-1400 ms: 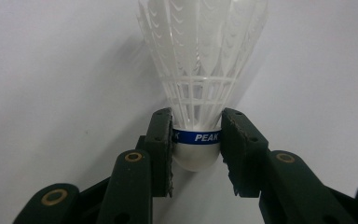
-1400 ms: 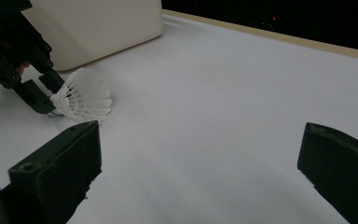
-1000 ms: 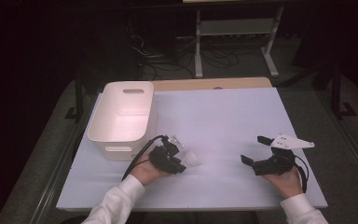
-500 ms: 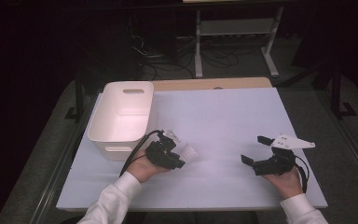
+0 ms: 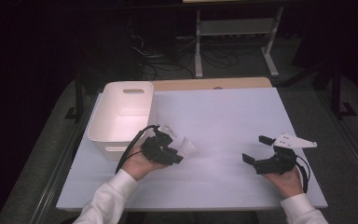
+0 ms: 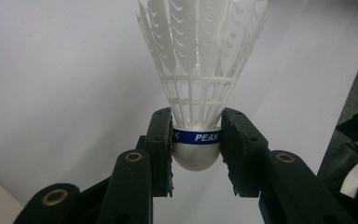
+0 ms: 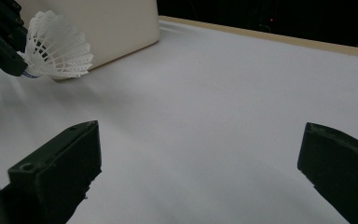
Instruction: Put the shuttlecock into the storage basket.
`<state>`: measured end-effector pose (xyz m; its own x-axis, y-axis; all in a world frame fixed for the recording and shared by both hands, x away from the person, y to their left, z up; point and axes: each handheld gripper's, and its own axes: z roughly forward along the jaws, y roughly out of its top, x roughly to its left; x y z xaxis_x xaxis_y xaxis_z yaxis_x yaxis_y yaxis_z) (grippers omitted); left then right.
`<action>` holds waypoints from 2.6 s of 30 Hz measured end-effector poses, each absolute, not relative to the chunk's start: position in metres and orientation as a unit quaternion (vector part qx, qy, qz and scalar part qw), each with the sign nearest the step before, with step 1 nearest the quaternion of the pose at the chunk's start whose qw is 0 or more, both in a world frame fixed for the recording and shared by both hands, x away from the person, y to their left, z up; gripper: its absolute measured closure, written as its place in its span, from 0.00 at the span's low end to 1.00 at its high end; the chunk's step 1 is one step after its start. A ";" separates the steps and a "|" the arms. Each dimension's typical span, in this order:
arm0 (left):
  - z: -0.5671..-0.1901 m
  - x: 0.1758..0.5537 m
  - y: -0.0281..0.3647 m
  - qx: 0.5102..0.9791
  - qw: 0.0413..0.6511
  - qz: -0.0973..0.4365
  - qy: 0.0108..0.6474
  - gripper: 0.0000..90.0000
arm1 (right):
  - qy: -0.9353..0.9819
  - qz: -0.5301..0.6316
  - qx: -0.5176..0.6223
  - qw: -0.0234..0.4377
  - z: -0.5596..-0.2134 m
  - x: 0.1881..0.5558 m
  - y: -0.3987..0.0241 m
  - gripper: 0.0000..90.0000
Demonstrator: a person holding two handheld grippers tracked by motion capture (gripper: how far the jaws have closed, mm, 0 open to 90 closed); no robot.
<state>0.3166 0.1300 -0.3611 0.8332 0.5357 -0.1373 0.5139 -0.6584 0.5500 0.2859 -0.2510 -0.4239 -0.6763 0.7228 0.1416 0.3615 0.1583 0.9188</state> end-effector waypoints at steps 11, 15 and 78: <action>-0.346 0.317 0.133 0.905 0.306 0.024 0.296 0.72 | 0.740 0.537 0.370 0.166 -0.426 0.287 -0.253 0.00; -0.342 0.317 0.131 0.900 0.313 0.023 0.301 0.72 | 0.740 0.537 0.369 0.166 -0.426 0.287 -0.253 0.00; -0.254 0.331 0.159 0.910 0.299 0.054 0.283 0.72 | 0.745 0.532 0.369 0.164 -0.427 0.288 -0.252 0.00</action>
<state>0.3313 0.1591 -0.2542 0.8339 0.5473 -0.0708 0.4826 -0.6611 0.5745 0.2880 -0.2520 -0.4266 -0.6742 0.7234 0.1487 0.3756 0.1625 0.9124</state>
